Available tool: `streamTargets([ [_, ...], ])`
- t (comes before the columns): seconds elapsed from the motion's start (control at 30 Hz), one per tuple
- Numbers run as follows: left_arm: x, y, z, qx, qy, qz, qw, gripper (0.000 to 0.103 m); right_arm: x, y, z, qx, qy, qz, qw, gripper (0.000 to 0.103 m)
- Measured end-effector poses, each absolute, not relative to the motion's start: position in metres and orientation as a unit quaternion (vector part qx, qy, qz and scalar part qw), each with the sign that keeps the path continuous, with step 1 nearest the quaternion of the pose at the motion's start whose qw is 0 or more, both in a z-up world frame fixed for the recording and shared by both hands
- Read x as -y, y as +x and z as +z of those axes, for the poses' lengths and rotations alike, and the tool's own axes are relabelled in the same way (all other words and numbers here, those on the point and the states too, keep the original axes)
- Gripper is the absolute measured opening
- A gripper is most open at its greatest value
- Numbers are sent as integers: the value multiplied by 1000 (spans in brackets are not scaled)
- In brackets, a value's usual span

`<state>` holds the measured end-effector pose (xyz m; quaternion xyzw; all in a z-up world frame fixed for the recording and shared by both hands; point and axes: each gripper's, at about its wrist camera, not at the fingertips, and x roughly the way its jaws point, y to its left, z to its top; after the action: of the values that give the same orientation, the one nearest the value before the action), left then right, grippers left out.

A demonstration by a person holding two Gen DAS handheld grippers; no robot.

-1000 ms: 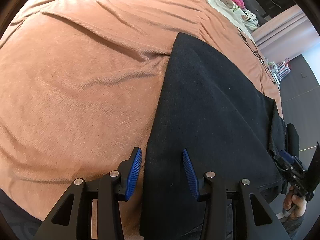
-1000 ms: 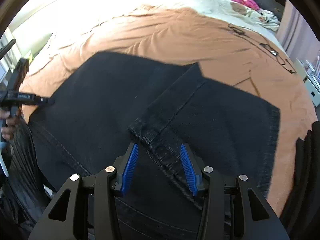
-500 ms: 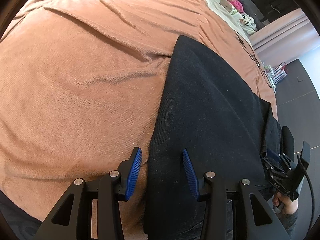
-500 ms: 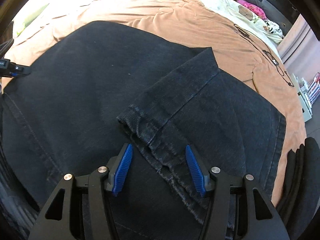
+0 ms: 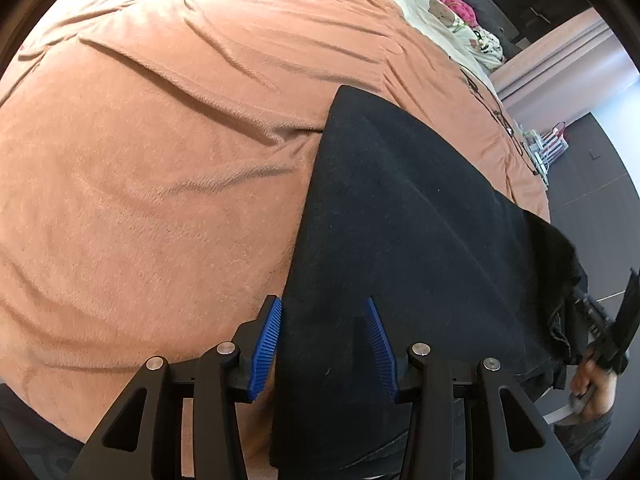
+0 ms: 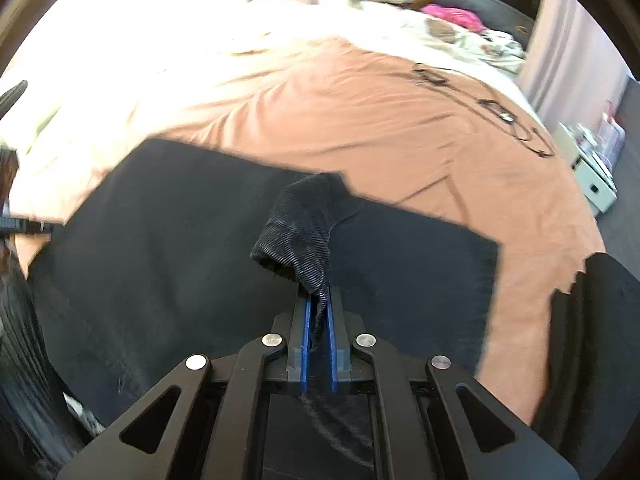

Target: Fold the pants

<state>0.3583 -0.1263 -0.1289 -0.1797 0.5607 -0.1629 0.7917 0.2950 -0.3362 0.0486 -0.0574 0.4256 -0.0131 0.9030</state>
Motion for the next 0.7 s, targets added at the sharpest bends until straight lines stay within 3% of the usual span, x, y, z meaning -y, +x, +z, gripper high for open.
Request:
streamTargets([
  [0.33,125,363,-129,-562,-184,-158,791,45,419,301,73,-413,22,-72,908,3],
  [0.7,127,365,-127,-563,-176,-159,791,45,441,284,53,-423,77,-120,895,8],
])
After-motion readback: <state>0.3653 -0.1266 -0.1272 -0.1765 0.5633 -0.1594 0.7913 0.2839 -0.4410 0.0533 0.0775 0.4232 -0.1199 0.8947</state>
